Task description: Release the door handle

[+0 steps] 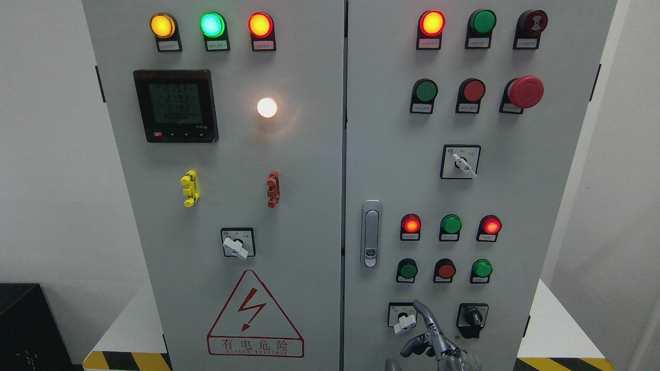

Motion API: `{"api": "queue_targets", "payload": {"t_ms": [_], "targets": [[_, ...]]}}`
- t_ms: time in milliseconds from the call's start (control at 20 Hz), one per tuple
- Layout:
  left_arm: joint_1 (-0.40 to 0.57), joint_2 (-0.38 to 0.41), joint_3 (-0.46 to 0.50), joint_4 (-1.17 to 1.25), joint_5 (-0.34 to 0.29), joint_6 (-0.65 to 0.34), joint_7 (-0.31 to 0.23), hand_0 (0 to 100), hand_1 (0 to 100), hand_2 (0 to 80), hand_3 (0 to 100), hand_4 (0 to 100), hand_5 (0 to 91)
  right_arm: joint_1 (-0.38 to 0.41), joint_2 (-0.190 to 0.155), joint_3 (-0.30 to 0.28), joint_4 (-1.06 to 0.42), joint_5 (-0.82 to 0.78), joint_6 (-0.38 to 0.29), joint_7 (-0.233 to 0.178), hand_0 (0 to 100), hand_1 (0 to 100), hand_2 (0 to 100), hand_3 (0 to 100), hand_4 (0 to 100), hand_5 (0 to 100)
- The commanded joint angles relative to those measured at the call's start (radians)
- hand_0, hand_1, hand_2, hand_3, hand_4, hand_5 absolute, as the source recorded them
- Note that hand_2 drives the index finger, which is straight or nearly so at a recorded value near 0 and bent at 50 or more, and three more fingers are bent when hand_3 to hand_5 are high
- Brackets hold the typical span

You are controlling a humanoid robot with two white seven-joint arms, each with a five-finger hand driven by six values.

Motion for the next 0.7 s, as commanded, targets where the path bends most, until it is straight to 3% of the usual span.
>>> {"api": "queue_targets", "payload": {"t_ms": [0,200,651], "targets": [[0.0,0.0,0.0,0.0,0.0,-0.001,0.0,0,0,4.5,11,0,0.0,-0.05,0.004,0.049,0.021,0.192,0.059,-0.001,49,21,0,72,69,69],[0.0,0.0,0.0,0.0,0.0,-0.001,0.0,0,0,4.5,11,0,0.0,-0.096,0.004,0.12,0.03,0.24,0.175,0.001,48,21,0,73,70,69],[0.0,0.0,0.0,0.0,0.0,0.001,0.0,0,0,4.5,11,0,0.0,-0.182,0.007,0.147,0.1,0.328,0.182,0.002,47,21,0,74,70,70]]}}
